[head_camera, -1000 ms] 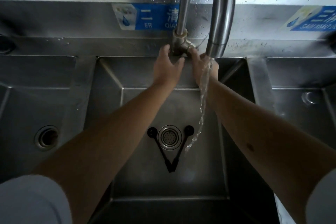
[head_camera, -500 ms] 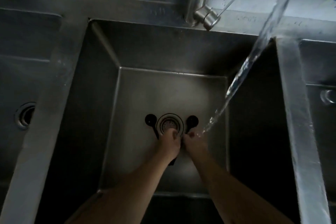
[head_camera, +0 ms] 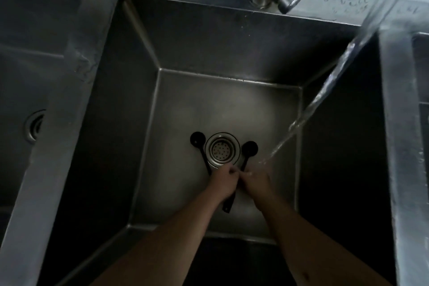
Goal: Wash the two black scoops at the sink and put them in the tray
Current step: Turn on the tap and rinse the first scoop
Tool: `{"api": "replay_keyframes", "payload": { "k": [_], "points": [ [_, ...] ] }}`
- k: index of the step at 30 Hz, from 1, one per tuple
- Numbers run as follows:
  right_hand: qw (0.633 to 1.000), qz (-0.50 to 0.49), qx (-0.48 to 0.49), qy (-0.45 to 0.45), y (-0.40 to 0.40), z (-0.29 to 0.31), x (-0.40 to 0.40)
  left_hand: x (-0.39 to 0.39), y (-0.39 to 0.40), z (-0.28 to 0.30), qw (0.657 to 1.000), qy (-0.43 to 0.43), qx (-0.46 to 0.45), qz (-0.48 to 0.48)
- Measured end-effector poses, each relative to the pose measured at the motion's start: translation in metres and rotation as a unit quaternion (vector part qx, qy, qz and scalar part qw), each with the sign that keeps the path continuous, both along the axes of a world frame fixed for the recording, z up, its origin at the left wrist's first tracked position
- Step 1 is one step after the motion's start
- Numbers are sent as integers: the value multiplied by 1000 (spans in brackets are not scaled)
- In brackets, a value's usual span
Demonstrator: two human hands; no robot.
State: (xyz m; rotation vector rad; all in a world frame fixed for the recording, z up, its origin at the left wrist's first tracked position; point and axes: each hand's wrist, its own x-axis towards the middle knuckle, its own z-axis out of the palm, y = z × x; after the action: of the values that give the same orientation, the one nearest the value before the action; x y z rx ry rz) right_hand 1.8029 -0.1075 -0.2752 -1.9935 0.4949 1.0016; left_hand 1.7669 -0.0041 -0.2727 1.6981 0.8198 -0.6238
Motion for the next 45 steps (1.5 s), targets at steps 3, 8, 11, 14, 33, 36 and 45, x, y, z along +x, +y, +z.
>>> {"api": "replay_keyframes", "payload": {
  "k": [3,8,11,14,33,36,45],
  "points": [
    [990,-71,100,67,-14,36,-8,5,2,19,1000,-14,-18,19],
    [983,-76,127,104,-31,96,-21,20,-2,59,995,-45,-55,77],
    [980,-90,132,120,-38,121,-31,28,-5,81,991,-77,-76,79],
    [973,-124,152,120,-40,138,-36,27,-9,98,988,-98,-85,83],
    [985,-52,148,68,-27,187,-19,24,-15,156,889,-28,-373,263],
    [971,-91,209,73,-23,191,-6,20,-13,162,924,-64,-331,183],
    [958,-43,282,-6,2,224,32,46,8,190,922,-134,-315,181]
  ]
}}
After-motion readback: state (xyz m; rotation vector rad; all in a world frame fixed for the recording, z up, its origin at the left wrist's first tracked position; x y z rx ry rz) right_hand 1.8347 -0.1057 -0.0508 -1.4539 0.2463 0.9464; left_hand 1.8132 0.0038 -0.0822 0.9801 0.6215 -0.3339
